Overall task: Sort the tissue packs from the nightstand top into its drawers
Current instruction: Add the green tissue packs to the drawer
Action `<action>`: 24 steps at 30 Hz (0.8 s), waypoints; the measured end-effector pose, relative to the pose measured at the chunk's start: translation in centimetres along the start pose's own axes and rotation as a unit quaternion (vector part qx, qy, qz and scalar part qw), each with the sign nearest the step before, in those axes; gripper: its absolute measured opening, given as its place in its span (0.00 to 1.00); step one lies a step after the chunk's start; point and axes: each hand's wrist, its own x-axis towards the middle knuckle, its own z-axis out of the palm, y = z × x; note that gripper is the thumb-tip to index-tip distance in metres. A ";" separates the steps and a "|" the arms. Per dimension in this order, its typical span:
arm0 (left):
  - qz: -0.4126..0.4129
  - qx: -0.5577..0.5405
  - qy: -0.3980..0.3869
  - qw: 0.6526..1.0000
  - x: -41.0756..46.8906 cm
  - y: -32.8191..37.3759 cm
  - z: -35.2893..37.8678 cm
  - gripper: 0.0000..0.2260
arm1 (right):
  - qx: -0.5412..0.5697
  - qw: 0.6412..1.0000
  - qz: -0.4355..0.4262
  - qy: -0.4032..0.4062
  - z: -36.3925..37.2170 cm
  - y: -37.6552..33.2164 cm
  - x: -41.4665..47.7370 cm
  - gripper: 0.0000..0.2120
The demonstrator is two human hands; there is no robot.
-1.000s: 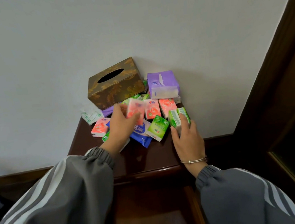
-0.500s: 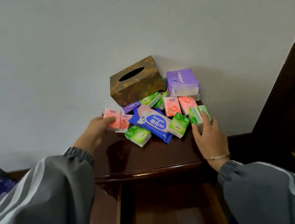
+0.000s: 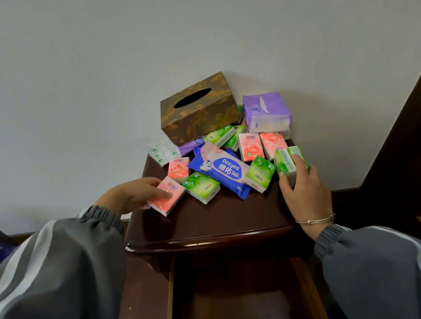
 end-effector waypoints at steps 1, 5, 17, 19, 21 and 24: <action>0.005 0.041 0.011 0.999 -0.1 0.5 0.3 0.18 | 0.000 1.000 -0.001 0.001 0.0 0.0 0.0 0.24; 0.061 0.286 0.180 0.939 -0.4 2.7 2.2 0.31 | -0.001 1.000 0.000 0.004 0.0 0.0 0.0 0.24; 0.174 0.418 0.227 0.862 -0.4 2.3 10.1 0.43 | 0.002 1.000 0.004 0.005 -0.2 -0.2 -0.1 0.24; 0.191 0.417 0.310 0.833 -0.6 2.0 11.2 0.41 | 0.002 1.000 0.004 0.002 -0.3 -0.3 -0.1 0.24; 0.186 0.402 0.340 0.830 -0.7 2.0 11.9 0.38 | 0.003 1.000 0.008 0.000 -0.4 -0.4 -0.1 0.24; 0.155 0.333 0.332 0.869 -1.5 2.5 11.6 0.38 | 0.003 1.000 0.009 -0.001 -0.5 -0.3 -0.2 0.24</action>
